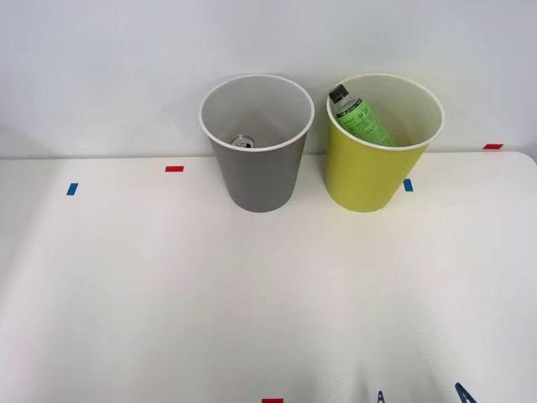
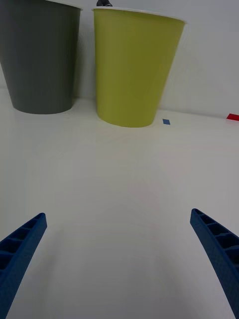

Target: Put cans in the gray bin, plastic bottles in the light green bin

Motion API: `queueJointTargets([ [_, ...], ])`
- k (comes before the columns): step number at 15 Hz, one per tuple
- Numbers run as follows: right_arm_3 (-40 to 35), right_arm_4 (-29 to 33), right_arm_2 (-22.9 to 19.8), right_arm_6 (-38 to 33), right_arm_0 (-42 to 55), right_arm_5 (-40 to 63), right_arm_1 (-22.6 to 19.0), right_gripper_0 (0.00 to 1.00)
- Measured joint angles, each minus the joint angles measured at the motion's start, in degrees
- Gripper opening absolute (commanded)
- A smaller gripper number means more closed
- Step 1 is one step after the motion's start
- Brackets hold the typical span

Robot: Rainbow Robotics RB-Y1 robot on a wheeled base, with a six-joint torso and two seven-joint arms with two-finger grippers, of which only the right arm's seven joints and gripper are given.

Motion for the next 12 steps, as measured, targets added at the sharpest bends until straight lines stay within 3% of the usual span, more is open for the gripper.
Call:
queueJointTargets([
  [12,0.0,0.0,0.0,0.0,0.0,0.0,0.0,1.0],
])
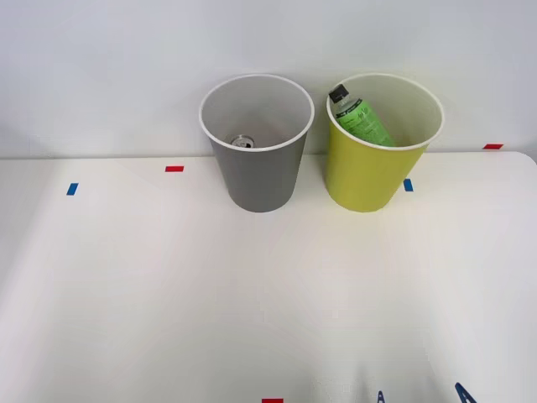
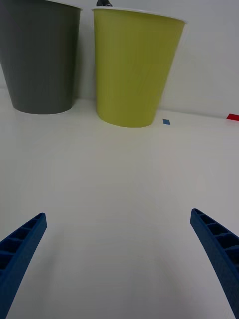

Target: Put cans in the gray bin, plastic bottles in the light green bin

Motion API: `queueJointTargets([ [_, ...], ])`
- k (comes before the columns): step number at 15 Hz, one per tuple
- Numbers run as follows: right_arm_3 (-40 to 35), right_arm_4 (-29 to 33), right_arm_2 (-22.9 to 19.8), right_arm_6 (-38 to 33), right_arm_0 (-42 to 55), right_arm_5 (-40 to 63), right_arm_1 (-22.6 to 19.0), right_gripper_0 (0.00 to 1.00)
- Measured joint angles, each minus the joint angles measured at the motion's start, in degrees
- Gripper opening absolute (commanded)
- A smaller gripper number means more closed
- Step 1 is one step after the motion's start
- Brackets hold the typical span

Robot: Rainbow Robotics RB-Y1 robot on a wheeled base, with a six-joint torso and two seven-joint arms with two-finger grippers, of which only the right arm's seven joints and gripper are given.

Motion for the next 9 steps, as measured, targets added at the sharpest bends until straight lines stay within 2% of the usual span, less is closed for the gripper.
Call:
queueJointTargets([
  [9,0.0,0.0,0.0,0.0,0.0,0.0,0.0,1.0],
])
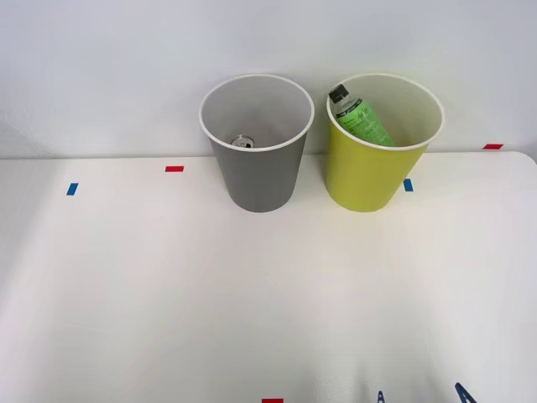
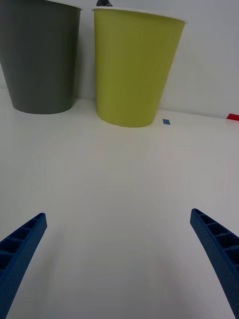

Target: Put cans in the gray bin, plastic bottles in the light green bin

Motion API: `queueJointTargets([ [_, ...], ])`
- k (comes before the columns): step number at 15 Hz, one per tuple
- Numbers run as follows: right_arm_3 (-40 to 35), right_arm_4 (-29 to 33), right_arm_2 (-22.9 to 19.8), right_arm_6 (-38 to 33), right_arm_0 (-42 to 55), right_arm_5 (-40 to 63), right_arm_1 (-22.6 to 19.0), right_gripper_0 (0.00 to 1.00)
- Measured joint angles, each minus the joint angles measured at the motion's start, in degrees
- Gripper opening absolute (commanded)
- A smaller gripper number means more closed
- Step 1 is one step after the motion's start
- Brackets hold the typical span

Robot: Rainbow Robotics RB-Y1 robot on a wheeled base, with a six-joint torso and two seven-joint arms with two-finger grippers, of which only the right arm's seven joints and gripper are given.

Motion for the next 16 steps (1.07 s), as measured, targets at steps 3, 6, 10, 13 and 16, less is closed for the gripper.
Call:
queueJointTargets([
  [3,0.0,0.0,0.0,0.0,0.0,0.0,0.0,1.0],
  [6,0.0,0.0,0.0,0.0,0.0,0.0,0.0,1.0],
  [10,0.0,0.0,0.0,0.0,0.0,0.0,0.0,1.0],
  [13,0.0,0.0,0.0,0.0,0.0,0.0,0.0,1.0],
  [16,0.0,0.0,0.0,0.0,0.0,0.0,0.0,1.0],
])
